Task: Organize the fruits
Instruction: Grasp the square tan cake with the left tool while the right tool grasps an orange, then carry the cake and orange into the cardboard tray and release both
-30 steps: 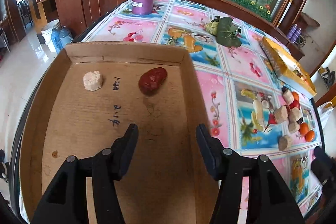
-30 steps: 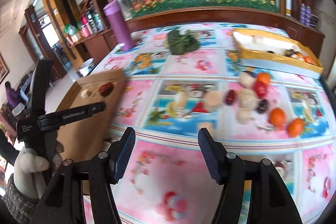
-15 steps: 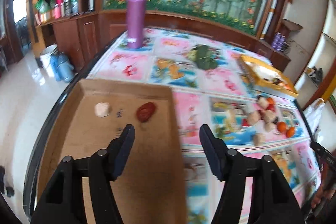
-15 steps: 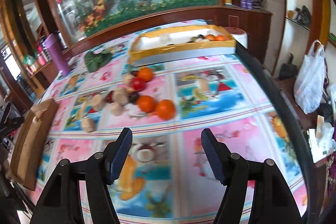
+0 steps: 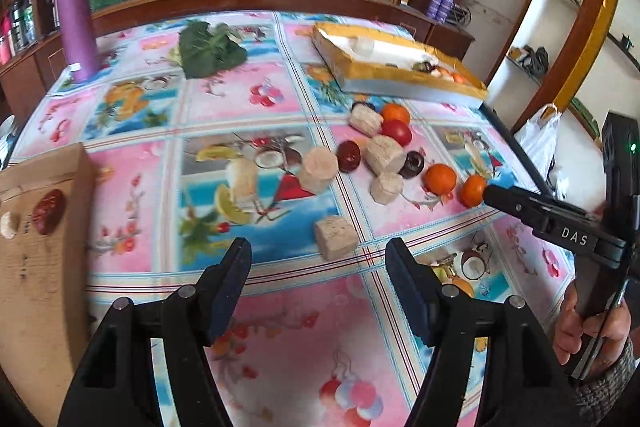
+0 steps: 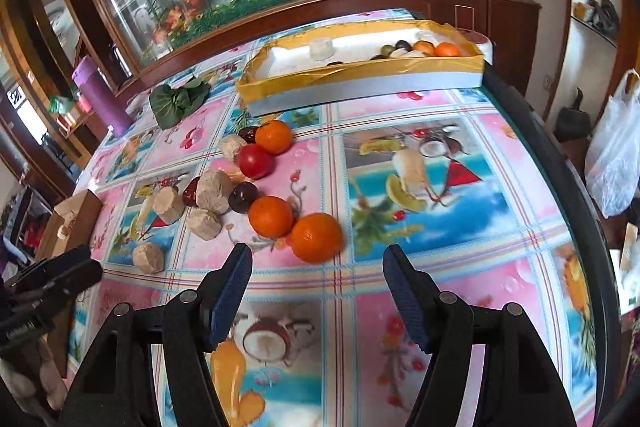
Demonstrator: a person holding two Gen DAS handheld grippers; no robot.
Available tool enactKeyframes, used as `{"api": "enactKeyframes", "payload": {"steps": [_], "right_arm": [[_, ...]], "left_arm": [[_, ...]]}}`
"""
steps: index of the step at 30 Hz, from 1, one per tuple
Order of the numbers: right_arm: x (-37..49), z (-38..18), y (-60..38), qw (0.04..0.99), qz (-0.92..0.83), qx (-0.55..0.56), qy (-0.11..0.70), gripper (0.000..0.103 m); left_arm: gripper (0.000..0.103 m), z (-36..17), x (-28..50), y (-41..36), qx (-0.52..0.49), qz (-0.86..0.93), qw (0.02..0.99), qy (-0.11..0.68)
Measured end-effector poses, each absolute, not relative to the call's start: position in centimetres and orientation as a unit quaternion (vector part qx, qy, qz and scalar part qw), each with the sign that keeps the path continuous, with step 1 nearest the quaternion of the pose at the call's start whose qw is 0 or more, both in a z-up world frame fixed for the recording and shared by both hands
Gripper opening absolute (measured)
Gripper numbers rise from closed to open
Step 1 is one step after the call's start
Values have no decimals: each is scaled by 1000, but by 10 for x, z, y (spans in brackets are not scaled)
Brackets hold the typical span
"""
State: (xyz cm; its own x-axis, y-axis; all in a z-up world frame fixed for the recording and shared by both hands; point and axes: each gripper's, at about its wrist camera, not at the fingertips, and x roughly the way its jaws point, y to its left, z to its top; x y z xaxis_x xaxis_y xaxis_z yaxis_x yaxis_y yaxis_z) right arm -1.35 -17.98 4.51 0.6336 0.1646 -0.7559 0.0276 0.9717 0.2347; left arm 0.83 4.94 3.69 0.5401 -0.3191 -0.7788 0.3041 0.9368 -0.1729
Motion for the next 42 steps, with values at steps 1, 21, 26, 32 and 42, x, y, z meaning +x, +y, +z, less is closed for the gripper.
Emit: {"api": "enactKeyframes", "payload": {"steps": [1, 21, 26, 32, 42], "right_arm": [[-10, 43, -178, 896, 41, 112, 427, 71], [7, 26, -171, 901, 18, 68, 429, 35], [0, 32, -170, 905, 22, 76, 419, 34], [-23, 63, -154, 917, 34, 68, 392, 34], [-41, 129, -32, 919, 173, 24, 354, 35]], "left_arm": [[68, 33, 10, 46, -7, -179, 876, 448], [26, 19, 15, 34, -1, -178, 874, 451], [26, 41, -5, 59, -32, -176, 884, 432], [26, 63, -28, 110, -78, -160, 891, 417], [26, 81, -28, 252, -86, -29, 903, 421]]}}
